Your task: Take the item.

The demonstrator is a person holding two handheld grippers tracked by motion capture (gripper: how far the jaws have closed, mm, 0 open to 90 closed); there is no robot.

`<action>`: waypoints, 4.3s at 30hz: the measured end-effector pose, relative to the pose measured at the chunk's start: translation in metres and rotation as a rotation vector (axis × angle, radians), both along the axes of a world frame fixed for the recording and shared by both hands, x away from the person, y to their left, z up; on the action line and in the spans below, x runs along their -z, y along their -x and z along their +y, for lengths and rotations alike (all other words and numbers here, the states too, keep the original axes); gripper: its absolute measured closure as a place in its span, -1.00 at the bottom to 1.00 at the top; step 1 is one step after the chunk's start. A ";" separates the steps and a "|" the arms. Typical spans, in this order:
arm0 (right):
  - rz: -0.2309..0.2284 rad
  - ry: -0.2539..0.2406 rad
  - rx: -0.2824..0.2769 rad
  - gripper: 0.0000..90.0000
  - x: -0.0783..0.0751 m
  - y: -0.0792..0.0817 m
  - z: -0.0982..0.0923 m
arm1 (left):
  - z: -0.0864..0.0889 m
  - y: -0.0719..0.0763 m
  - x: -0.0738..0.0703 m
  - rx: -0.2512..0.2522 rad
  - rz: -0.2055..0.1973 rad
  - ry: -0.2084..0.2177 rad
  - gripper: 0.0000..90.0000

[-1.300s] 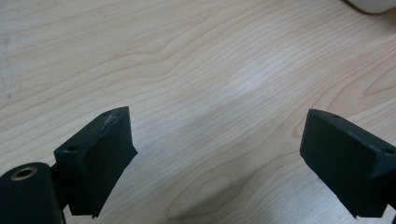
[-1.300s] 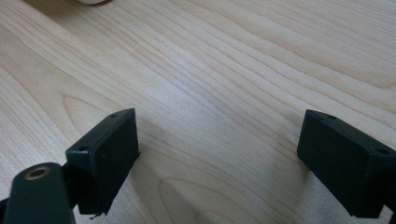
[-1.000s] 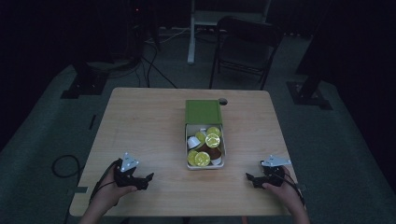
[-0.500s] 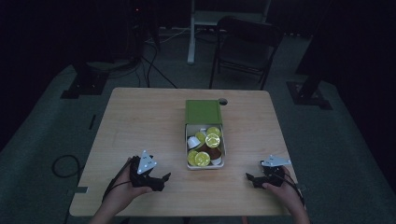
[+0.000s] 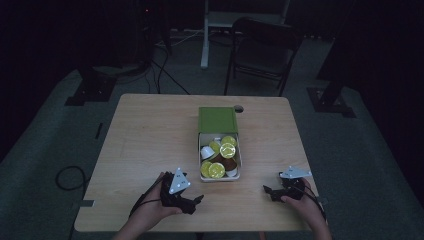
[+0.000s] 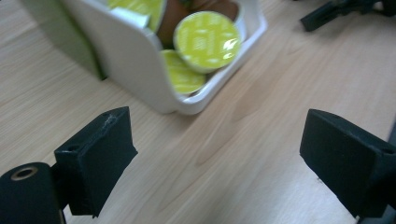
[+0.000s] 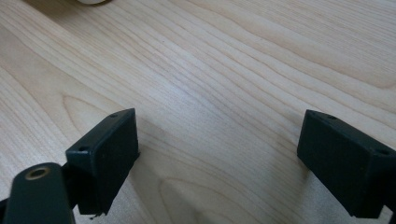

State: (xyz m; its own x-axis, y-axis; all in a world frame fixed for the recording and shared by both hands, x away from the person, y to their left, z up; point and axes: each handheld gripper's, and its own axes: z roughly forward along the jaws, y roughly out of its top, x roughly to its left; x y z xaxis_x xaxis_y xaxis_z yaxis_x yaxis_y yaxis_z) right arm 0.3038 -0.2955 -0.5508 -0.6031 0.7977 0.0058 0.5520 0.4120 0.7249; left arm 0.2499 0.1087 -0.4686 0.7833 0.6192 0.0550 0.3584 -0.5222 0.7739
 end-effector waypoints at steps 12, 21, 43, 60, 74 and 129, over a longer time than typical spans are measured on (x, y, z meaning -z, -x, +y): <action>0.000 0.000 0.000 -0.73 0.000 0.000 0.000 | -0.030 -0.004 -0.005 0.061 0.008 0.082 -0.75; 0.000 0.000 0.000 -0.73 0.000 0.000 0.000 | -0.046 -0.014 -0.011 0.080 -0.003 0.123 -0.72; 0.000 -0.001 0.001 -0.73 0.000 0.000 0.000 | -0.071 -0.055 0.007 0.032 -0.057 0.023 -0.66; 0.000 -0.002 0.001 -0.73 0.000 0.000 0.000 | -0.083 -0.071 0.011 0.025 0.001 -0.103 -0.56; 0.000 -0.001 0.001 -0.73 0.000 0.000 0.000 | -0.087 -0.072 0.015 -0.003 -0.030 -0.158 -0.45; 0.001 -0.001 0.001 -0.73 0.000 0.000 0.000 | -0.063 -0.066 -0.048 0.034 -0.100 -0.037 -0.14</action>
State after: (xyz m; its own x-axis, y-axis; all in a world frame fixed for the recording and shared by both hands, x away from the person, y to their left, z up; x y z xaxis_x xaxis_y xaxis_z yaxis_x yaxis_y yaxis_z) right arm 0.3037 -0.2954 -0.5508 -0.6020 0.7984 0.0071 0.5530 0.4105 0.7250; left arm 0.3163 0.0457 -0.4209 0.7932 0.5887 0.1556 0.2625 -0.5612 0.7850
